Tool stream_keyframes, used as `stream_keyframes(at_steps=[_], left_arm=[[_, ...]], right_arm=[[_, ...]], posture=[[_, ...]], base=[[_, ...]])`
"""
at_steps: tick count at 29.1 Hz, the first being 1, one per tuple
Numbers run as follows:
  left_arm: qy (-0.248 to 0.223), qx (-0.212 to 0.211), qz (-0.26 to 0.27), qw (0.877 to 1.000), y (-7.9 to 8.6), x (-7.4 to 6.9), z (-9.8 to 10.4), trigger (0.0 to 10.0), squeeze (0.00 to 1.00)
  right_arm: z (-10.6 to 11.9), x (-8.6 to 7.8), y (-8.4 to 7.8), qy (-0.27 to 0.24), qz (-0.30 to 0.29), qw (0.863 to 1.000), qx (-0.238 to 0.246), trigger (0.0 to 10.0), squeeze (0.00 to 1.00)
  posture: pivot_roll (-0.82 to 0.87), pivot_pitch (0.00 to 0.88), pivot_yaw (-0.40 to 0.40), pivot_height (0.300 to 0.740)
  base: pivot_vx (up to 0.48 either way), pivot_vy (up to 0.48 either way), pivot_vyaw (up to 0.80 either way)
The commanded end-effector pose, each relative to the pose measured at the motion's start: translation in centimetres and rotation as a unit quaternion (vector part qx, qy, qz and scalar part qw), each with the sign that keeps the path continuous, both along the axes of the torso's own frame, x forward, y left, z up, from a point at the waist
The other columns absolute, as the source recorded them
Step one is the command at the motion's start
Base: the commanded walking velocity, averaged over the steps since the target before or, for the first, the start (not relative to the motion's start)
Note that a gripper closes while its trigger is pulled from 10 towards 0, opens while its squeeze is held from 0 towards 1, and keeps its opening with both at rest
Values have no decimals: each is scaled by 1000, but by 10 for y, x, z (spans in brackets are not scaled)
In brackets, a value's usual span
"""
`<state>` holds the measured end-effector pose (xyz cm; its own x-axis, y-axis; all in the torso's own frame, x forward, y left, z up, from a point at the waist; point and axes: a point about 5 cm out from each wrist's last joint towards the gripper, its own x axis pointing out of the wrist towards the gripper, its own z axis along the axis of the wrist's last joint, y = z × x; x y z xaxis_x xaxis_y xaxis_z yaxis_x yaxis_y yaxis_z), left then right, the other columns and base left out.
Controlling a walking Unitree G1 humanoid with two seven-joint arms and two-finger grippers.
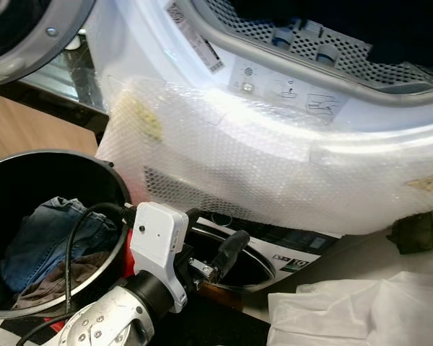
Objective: Clothes washing
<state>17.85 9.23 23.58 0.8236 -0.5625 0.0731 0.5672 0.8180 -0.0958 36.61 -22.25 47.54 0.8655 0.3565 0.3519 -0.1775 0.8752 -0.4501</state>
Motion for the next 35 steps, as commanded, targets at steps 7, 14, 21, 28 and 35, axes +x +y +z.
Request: stream_keyframes(at_steps=[7, 14, 21, 28, 35], left_arm=[[-2, -2, -24, 1000, -3, 3, 2, 10000, 0], [-1, -2, -29, 1000, -3, 4, 2, 10000, 0], [-4, -3, -24, 1000, -3, 3, 2, 10000, 0], [-9, 1, -14, 1000, 1, 5, 2, 10000, 0], [-18, 14, -7, 1000, 4, 10, 1, 10000, 0]], right_arm=[[-8, -32, -20, -43, 47, 997, 38, 10000, 0], [-14, -52, 16, -120, 97, 984, 87, 10000, 0], [-31, -72, 47, -142, 161, 966, 145, 10000, 0], [-56, -87, 30, -122, 172, 967, 142, 10000, 0], [-82, -109, 27, -98, 206, 960, 163, 10000, 0]], posture=[[5, 234, -185, 740], [1, 237, -183, 740], [2, 235, -194, 740], [1, 227, -199, 740], [-13, 209, -183, 740]], base=[[0, 0, 0], [0, 0, 0], [0, 0, 0], [0, 0, 0], [0, 0, 0]])
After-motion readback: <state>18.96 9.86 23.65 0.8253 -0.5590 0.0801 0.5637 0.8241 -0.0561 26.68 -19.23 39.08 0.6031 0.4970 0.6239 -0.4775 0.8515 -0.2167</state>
